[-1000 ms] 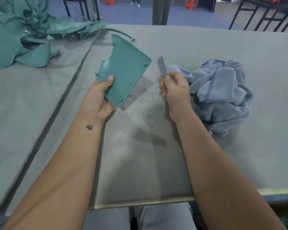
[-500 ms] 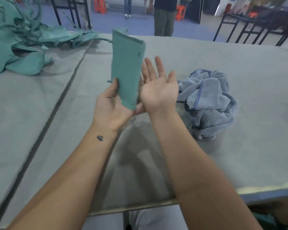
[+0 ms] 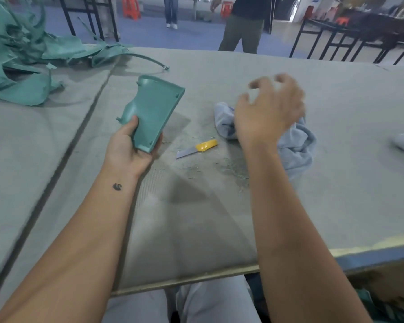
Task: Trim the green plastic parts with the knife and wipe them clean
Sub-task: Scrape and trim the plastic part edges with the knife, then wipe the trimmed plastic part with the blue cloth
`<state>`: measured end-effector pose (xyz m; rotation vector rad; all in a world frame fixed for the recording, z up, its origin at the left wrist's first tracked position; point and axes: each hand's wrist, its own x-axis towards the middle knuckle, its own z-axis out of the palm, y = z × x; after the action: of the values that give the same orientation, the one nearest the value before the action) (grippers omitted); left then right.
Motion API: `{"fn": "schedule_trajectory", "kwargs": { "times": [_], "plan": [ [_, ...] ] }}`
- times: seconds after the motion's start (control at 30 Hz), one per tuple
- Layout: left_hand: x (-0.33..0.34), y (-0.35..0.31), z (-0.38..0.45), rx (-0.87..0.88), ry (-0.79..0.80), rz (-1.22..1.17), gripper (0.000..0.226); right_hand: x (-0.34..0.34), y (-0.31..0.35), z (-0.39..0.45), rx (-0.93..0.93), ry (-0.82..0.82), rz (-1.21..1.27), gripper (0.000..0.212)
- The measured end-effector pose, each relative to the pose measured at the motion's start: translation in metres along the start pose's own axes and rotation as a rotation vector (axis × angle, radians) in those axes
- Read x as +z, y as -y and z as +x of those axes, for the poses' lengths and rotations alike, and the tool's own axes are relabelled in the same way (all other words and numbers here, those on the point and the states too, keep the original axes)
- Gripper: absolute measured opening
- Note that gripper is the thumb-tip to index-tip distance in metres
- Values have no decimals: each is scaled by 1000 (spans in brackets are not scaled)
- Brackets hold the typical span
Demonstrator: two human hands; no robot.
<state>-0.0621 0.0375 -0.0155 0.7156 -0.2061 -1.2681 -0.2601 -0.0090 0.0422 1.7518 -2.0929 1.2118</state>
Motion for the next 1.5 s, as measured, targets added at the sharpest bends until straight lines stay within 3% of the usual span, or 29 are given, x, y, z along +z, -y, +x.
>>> {"fn": "schedule_trajectory", "kwargs": {
  "times": [0.07,0.13,0.23,0.33,0.4,0.47,0.57,0.67,0.73,0.87,0.93,1.0,1.07,1.13,1.17,1.27,1.33,1.37,1.43,1.5],
  "plan": [
    [1,2,0,10,4,37,14,-7,-30,2,225,-26,6,42],
    [0,3,0,22,-4,51,13,-12,-55,6,423,65,99,49],
    [0,4,0,25,-11,57,13,-14,-79,19,654,176,542,55],
    [-2,5,0,28,-10,61,13,-15,-90,26,623,306,577,43],
    [-3,7,1,31,-4,71,14,-12,-92,27,510,420,486,20],
    [-4,7,2,32,5,77,13,-12,-88,25,416,451,399,34],
    [-6,7,4,26,8,61,15,-9,-85,29,278,368,314,34],
    [-7,8,4,28,10,53,15,-11,-80,37,219,326,483,5],
    [-6,8,4,27,5,45,14,-17,-74,44,223,182,554,4],
    [-5,7,3,18,6,29,14,-29,-52,55,212,-296,520,14],
    [-5,6,3,17,7,16,14,-31,-40,55,46,-336,521,25],
    [-4,5,3,20,5,16,14,-24,-33,51,-154,-164,453,33],
    [-3,5,3,19,3,16,14,-14,-33,43,-276,239,275,43],
    [-3,4,2,22,-3,9,14,-5,-35,30,-230,730,238,51],
    [-3,4,2,22,-8,6,14,-2,-36,24,-155,825,322,46],
    [-3,5,3,17,-8,-2,13,0,-40,23,203,598,803,15],
    [-2,5,4,16,-9,-2,13,-3,-46,32,486,409,1158,19],
    [-3,5,4,17,-9,1,13,-5,-51,35,548,343,1182,22],
    [-3,5,5,17,-5,7,14,-10,-63,38,489,357,908,18],
    [-3,6,6,16,0,12,13,-15,-73,37,311,584,624,14]
  ]
}}
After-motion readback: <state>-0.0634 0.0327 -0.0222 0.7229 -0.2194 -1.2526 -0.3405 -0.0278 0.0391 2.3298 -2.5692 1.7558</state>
